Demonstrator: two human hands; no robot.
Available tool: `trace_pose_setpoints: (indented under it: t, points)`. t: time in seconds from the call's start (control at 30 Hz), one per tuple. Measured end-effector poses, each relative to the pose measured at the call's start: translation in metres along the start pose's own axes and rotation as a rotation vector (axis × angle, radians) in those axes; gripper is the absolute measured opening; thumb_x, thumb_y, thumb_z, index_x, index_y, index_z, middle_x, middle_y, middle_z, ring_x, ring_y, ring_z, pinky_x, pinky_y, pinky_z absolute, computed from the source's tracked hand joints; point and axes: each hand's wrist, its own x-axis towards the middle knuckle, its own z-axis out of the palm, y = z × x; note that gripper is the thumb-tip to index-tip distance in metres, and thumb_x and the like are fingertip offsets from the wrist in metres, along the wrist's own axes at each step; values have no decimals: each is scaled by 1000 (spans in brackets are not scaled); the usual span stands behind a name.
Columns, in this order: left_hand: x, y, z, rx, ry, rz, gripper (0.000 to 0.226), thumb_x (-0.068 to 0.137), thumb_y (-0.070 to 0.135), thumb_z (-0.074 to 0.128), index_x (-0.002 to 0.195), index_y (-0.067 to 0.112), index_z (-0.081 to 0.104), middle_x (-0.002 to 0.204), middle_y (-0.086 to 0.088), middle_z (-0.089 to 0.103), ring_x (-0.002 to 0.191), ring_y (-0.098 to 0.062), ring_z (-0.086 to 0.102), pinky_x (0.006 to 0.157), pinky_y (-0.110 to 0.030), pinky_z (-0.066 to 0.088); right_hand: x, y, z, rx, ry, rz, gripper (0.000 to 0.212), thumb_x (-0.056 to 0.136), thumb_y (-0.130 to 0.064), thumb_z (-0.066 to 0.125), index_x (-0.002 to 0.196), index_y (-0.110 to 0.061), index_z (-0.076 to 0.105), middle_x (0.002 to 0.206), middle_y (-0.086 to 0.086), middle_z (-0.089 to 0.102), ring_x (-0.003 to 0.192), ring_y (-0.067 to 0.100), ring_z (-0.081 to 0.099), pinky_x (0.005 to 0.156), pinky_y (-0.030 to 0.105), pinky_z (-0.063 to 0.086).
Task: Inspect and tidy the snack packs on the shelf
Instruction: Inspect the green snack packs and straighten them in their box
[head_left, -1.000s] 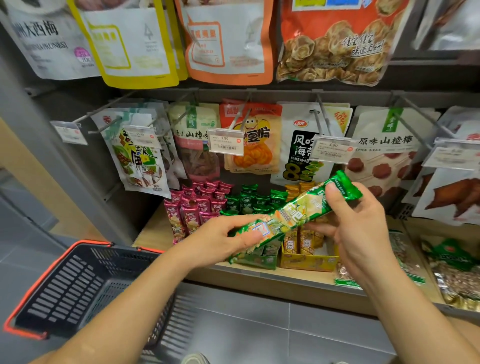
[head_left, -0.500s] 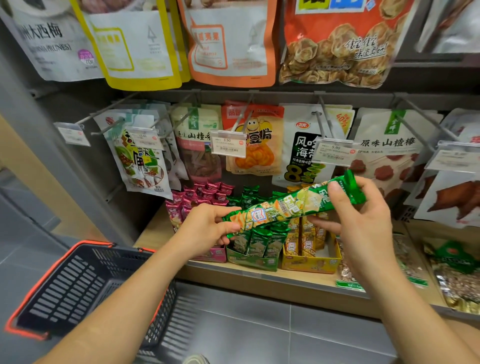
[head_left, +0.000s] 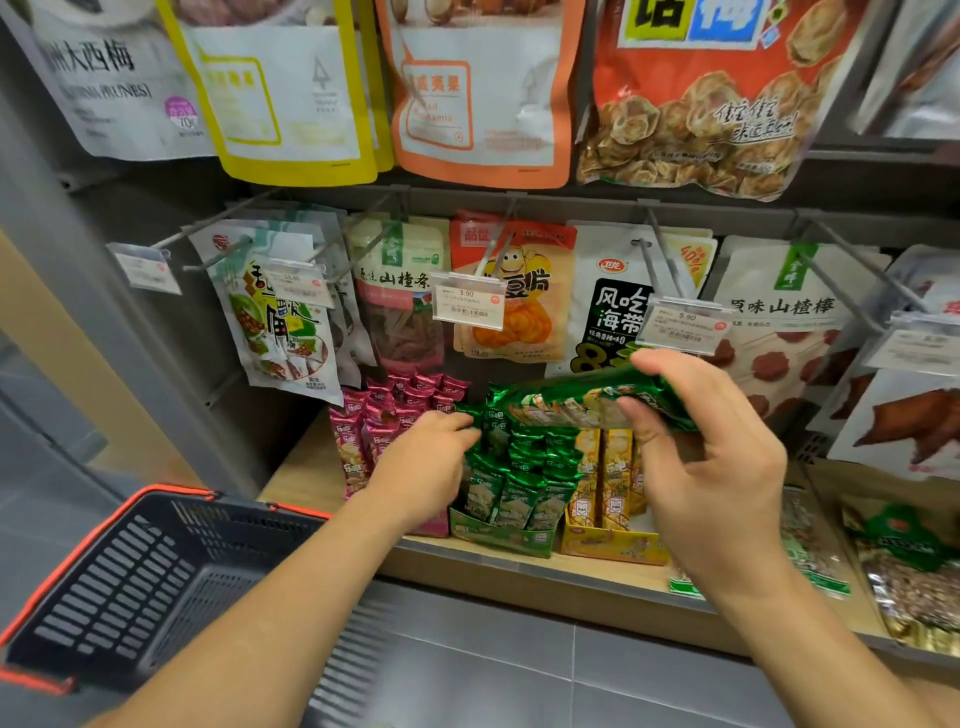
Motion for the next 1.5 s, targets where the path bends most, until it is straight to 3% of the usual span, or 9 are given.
trace_pose_setpoints:
  t: [0.13,0.23,0.43,0.6,0.77,0.9,1.17,1.33,1.5]
  points:
    - [6,7,25,151,-97,100,57,95,17,50,149,17,35,155,-5,34,142,-24,29,115,-39,29,7,-4,18,-47,-77,-18,27,88,0,66,115,0,66,113,12,65,109,20,59,102,18,42]
    - [9,4,29,168,-85,76,47,93,32,54,139,21,50,143,-2,49,131,-25,42,107,-37,35,11,-3,37,-57,-162,3,31,85,3,68,116,-2,67,115,14,63,105,18,58,94,15,45]
    - [3,-1,31,32,-53,14,24,97,20,50,112,22,69,133,3,54,116,-20,43,93,-33,43,19,10,75,-101,-363,63,38,89,-6,66,127,-10,60,120,8,60,95,27,63,77,44,56]
    - [2,1,36,-130,85,20,29,103,25,44,122,21,65,134,11,56,115,-11,39,89,-6,25,23,26,104,-103,-442,242,33,90,-20,68,116,-22,48,107,-2,62,82,16,60,68,30,46]
    - [-5,6,40,66,38,6,37,104,39,33,123,26,61,129,13,58,113,-17,40,94,-29,33,18,43,125,-133,-492,277,22,94,-19,61,115,-15,55,113,2,57,91,18,57,76,29,45]
    - [-4,12,41,99,17,5,36,95,18,49,131,20,56,132,0,52,119,-25,37,97,-36,33,6,52,139,-155,-543,292,20,96,-14,57,116,-12,59,116,2,52,84,9,49,68,15,37]
    - [-4,9,31,-59,-24,-7,24,95,13,50,117,15,60,112,-3,60,110,-22,46,90,-38,45,-39,65,156,-467,-899,315,29,95,-19,54,123,-24,57,124,0,61,116,24,55,94,36,45]
    - [-4,10,34,-149,35,-8,58,92,6,52,146,11,33,151,-5,34,135,-22,30,112,-35,30,-53,71,152,-513,-982,202,32,98,-25,40,125,-26,58,143,-10,48,145,15,18,105,45,23]
    - [-2,11,37,55,-119,-7,60,97,25,43,152,13,24,156,-4,31,139,-23,28,112,-38,27,-49,74,144,-277,-904,378,32,99,-28,43,123,-29,64,139,-12,53,136,11,37,108,39,24]
